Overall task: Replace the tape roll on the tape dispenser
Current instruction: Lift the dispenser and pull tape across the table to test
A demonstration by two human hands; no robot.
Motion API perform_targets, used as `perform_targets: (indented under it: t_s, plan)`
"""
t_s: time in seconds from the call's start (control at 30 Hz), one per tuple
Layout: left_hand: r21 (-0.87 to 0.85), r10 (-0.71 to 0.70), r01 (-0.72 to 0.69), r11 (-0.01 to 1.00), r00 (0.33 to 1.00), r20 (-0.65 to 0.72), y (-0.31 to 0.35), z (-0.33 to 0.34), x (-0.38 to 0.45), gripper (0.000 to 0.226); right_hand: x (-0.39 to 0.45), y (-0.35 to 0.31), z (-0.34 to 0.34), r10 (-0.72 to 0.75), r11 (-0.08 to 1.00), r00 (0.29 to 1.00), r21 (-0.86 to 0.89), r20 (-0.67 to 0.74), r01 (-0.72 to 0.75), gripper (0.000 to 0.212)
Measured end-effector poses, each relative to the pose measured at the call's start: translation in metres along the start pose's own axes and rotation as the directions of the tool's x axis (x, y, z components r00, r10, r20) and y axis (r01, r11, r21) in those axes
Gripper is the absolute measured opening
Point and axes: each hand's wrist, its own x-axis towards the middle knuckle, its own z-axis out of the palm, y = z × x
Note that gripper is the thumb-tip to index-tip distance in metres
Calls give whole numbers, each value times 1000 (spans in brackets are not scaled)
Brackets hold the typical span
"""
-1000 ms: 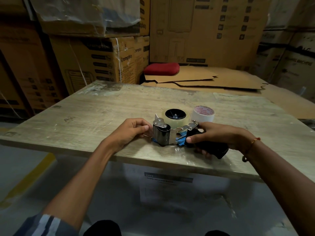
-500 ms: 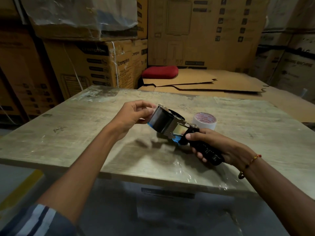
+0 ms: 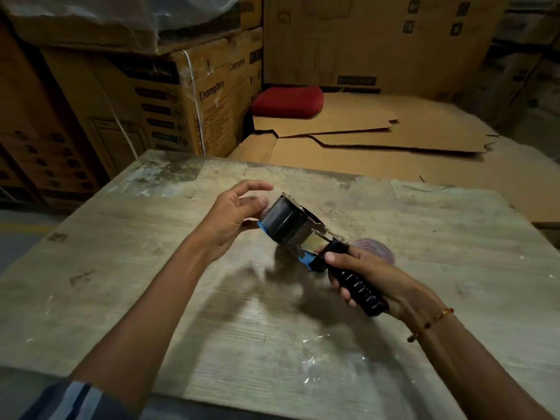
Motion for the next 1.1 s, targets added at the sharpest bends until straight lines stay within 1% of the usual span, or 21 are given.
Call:
perform_targets:
  t_s: [0.07,0.13,0.23,0.33,0.43,0.5,0.53,0.57,0.6,0.67,0.7,0.73,0.77,0.83,0.87,0.9,0.97,1.1]
  plan:
    - [-31,-43,41,999,998,-53,16,9,1,17,-8,-16,5,18,1000,1000,13,-9,-18,52]
    - [-49,-109,106,993,991,-76,36,15,-1,17,-19,-32,11,44,999,999,22,-16,-44,55]
    - [-79,-231,226,971,971,-62,70,21,-6,17,-41,-55,16,82,996,997,48,-13,-81,54]
    - [-178,-334,321,930,941,-49,97,32,-15,19,-64,-67,20,126,987,992,100,14,-127,52]
    - [-219,-381,360,907,922,-63,114,43,-27,19,-82,-70,25,152,976,988,155,36,-156,51]
    - [-220,-403,375,901,910,-100,122,48,-33,16,-89,-72,26,166,969,985,179,42,-171,49]
    - [-196,-410,380,904,900,-145,126,50,-34,14,-93,-74,26,170,968,984,180,43,-175,50]
    - [-155,-412,384,910,882,-228,128,51,-35,11,-95,-76,25,172,968,984,176,45,-177,50]
    - [-112,-397,382,917,851,-343,131,53,-36,8,-97,-79,24,168,970,985,171,42,-172,50]
    - [-66,-314,341,938,751,-581,136,59,-41,9,-97,-84,24,165,972,986,166,16,-165,48]
    - [-38,-259,305,951,726,-638,139,64,-45,12,-96,-87,24,163,973,987,166,-6,-160,44]
    - [21,-194,272,962,735,-650,141,69,-51,16,-95,-89,25,160,974,987,165,-32,-152,39]
    - [113,-128,251,962,771,-624,142,73,-56,19,-94,-90,27,155,976,986,164,-57,-144,36]
    - [308,-46,232,923,860,-508,141,78,-62,22,-91,-92,33,144,979,984,161,-102,-127,36]
    - [372,-43,227,900,896,-442,141,78,-60,25,-90,-92,36,139,980,983,159,-120,-119,36]
    - [399,-59,223,889,922,-383,140,77,-56,28,-91,-93,39,132,982,982,153,-133,-111,35]
    - [400,-115,231,887,949,-293,142,74,-48,32,-91,-96,48,114,987,981,126,-155,-95,34]
    - [403,-206,271,874,958,-197,145,58,-35,39,-89,-100,66,102,992,964,95,-246,-81,39]
